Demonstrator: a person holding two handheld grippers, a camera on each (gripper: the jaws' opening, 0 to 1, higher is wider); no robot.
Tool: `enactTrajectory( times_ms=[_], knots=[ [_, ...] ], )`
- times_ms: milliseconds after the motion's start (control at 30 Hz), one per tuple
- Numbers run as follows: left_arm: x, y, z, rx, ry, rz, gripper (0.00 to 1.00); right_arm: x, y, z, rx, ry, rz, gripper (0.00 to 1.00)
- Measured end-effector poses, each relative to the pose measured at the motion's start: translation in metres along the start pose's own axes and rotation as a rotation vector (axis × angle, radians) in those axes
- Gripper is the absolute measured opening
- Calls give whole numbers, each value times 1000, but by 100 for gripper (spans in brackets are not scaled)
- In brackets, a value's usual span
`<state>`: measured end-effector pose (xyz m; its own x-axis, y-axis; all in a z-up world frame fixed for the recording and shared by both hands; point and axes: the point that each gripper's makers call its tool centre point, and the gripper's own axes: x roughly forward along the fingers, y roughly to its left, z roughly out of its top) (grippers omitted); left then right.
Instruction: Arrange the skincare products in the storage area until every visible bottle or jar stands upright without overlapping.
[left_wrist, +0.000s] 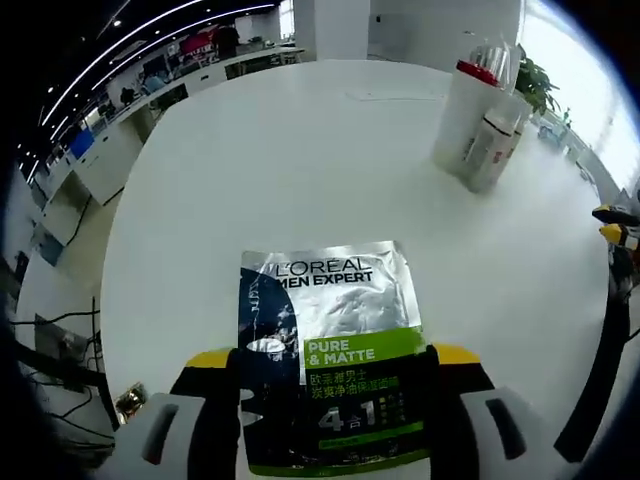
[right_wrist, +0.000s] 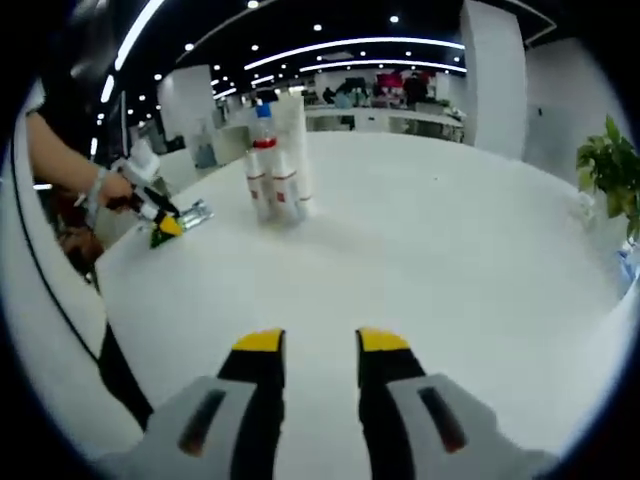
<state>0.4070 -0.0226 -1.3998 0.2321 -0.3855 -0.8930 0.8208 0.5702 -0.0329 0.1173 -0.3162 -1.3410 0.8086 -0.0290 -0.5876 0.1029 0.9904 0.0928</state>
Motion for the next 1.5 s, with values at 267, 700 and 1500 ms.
enactTrajectory(
  times_ms=[267,700,1500],
  knots=[
    [1,-17,-2,-25,46,16,67,0,-22,-12,7,-4,20,24],
    [1,-31,-3,-85,78,41,47,-16,-69,-22,38,-25,-7,24],
    [3,-90,17,-176,22,-15,1,-22,-77,-23,70,-50,36,24]
  ],
)
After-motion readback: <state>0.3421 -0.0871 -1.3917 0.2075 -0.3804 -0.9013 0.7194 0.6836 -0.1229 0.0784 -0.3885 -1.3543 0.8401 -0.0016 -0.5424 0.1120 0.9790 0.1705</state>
